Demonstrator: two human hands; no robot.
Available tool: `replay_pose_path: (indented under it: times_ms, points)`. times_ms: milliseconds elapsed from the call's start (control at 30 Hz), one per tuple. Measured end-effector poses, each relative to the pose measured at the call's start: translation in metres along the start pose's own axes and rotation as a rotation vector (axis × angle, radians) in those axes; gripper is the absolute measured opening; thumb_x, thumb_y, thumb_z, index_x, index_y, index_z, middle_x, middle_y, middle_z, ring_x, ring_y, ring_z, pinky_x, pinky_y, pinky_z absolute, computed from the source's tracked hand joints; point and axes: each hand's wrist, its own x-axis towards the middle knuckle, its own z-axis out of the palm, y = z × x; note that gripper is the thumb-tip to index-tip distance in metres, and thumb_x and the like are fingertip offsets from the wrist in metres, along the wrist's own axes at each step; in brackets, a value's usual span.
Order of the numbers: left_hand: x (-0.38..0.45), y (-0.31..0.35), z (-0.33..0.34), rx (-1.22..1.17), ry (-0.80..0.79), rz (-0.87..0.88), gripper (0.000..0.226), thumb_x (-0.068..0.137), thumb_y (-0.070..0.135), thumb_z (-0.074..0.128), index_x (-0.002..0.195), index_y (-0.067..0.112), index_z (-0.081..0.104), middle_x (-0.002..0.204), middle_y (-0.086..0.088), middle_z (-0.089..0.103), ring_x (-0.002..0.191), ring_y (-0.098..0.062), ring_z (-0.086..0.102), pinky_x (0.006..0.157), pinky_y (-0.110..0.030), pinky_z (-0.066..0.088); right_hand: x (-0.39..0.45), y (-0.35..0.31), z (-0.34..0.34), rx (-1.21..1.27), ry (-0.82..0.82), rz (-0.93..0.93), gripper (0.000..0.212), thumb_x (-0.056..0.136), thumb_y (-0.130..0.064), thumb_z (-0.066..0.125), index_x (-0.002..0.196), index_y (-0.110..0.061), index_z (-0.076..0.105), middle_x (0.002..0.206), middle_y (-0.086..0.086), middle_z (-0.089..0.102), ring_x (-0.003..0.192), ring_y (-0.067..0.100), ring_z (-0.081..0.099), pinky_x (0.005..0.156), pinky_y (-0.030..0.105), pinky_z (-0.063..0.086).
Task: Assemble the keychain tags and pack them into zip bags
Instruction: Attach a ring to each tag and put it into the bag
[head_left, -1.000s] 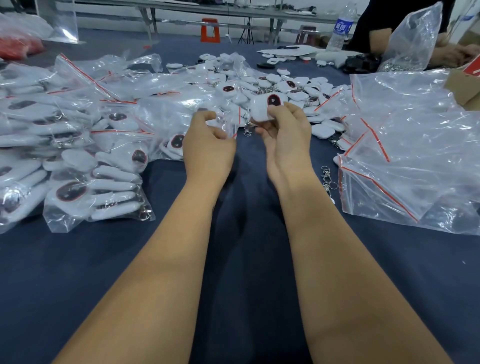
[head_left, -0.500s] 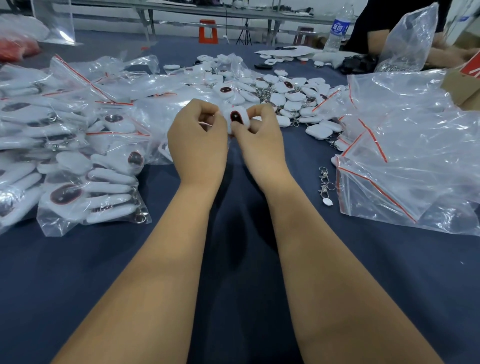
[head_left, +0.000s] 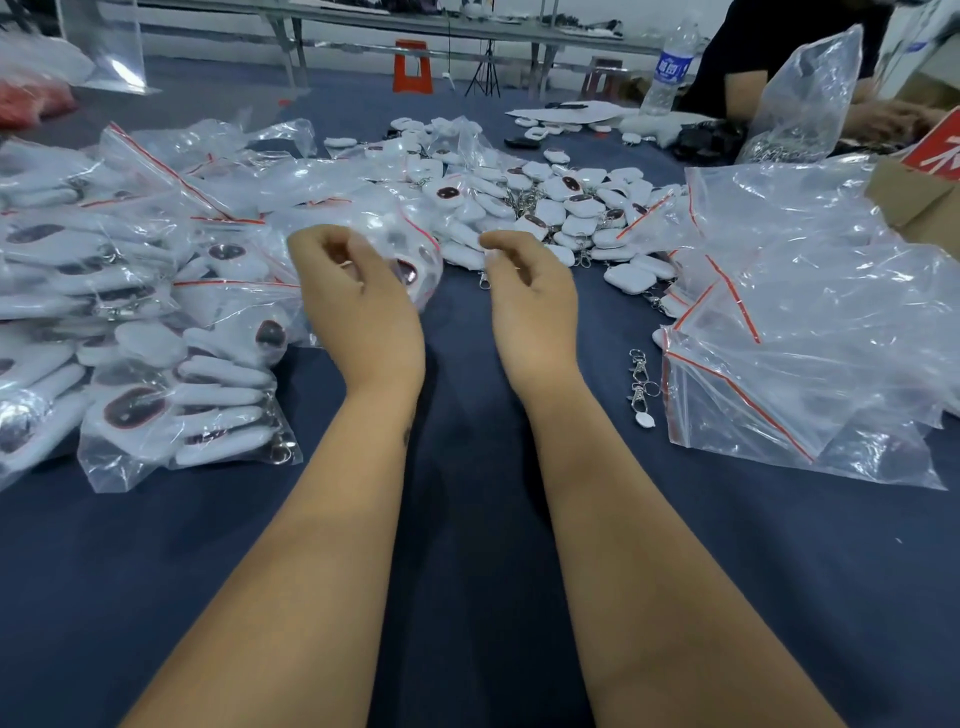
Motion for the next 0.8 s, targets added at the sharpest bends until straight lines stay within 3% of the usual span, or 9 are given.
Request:
replay_pose_path:
  times_ms: [133, 233, 333, 500, 567, 633, 733, 800]
  points:
    - [-0.002, 0.006, 0.003, -0.075, 0.051, 0.085, 0.031, 0.087, -0.001, 0.047, 0.103, 0.025, 0.041, 0.097, 0.004, 0.052, 0.084, -0.005, 0.052, 0.075, -0.014, 0.043, 0.02, 0.003, -0.02, -0.306, 0.121, 0.031, 0.032, 0.092, -0.015, 0.051, 0.12, -0.02, 0.065, 0.124, 0.002, 0.058, 0.114, 0.018, 0.053, 0.102, 0.035, 0.041]
    - [-0.006, 0.003, 0.006, -0.051, -0.034, 0.062, 0.039, 0.086, -0.002, 0.048, 0.106, 0.031, 0.043, 0.106, 0.003, 0.055, 0.093, -0.008, 0.056, 0.074, -0.016, 0.045, 0.043, 0.005, -0.031, -0.531, 0.121, 0.081, 0.044, 0.091, -0.02, 0.05, 0.135, -0.016, 0.053, 0.142, 0.008, 0.044, 0.132, 0.026, 0.037, 0.111, 0.038, 0.03]
    - [-0.003, -0.003, 0.007, -0.029, -0.066, -0.022, 0.036, 0.087, -0.001, 0.049, 0.104, 0.03, 0.045, 0.109, 0.001, 0.056, 0.087, 0.001, 0.056, 0.073, -0.011, 0.044, 0.068, 0.013, -0.042, -0.746, 0.112, 0.208, 0.051, 0.091, -0.023, 0.048, 0.14, -0.009, 0.043, 0.148, 0.017, 0.034, 0.138, 0.035, 0.028, 0.114, 0.039, 0.023]
    - [-0.003, -0.007, 0.01, 0.088, -0.189, -0.04, 0.039, 0.087, -0.005, 0.045, 0.1, 0.03, 0.053, 0.106, 0.001, 0.053, 0.081, 0.003, 0.051, 0.073, -0.008, 0.041, 0.092, 0.022, -0.039, -0.905, -0.063, 0.477, 0.07, 0.089, -0.027, 0.043, 0.154, -0.013, 0.02, 0.161, 0.023, 0.004, 0.148, 0.042, 0.0, 0.121, 0.05, 0.001]
    - [-0.004, -0.009, 0.011, 0.157, -0.282, -0.028, 0.04, 0.088, -0.007, 0.043, 0.091, 0.028, 0.063, 0.109, 0.002, 0.048, 0.085, 0.008, 0.051, 0.074, -0.002, 0.037, 0.092, 0.025, -0.025, -0.934, -0.127, 0.44, 0.069, 0.089, -0.027, 0.042, 0.154, -0.021, 0.022, 0.161, 0.025, -0.01, 0.148, 0.044, -0.006, 0.12, 0.053, -0.002]
    - [-0.004, -0.012, 0.012, 0.22, -0.353, -0.048, 0.04, 0.089, -0.007, 0.041, 0.085, 0.022, 0.069, 0.115, 0.0, 0.05, 0.091, 0.007, 0.052, 0.077, -0.001, 0.037, 0.085, 0.03, -0.013, -0.968, -0.14, 0.318, 0.058, 0.091, -0.027, 0.042, 0.148, -0.027, 0.035, 0.159, 0.027, -0.014, 0.147, 0.046, -0.002, 0.12, 0.054, 0.0]
    - [-0.005, -0.015, 0.011, 0.286, -0.442, -0.058, 0.035, 0.089, -0.004, 0.042, 0.089, 0.019, 0.069, 0.119, 0.0, 0.054, 0.093, -0.001, 0.053, 0.078, -0.002, 0.038, 0.068, 0.035, -0.01, -1.017, -0.107, 0.134, 0.044, 0.099, -0.029, 0.043, 0.142, -0.028, 0.043, 0.16, 0.026, -0.01, 0.146, 0.045, 0.009, 0.12, 0.051, 0.01]
    - [-0.005, -0.015, 0.01, 0.319, -0.464, -0.042, 0.032, 0.092, 0.0, 0.044, 0.097, 0.017, 0.07, 0.121, 0.002, 0.054, 0.095, -0.003, 0.054, 0.082, -0.005, 0.04, 0.056, 0.035, -0.014, -1.021, -0.103, 0.082, 0.038, 0.101, -0.029, 0.044, 0.139, -0.027, 0.046, 0.161, 0.023, 0.003, 0.147, 0.041, 0.013, 0.12, 0.051, 0.011]
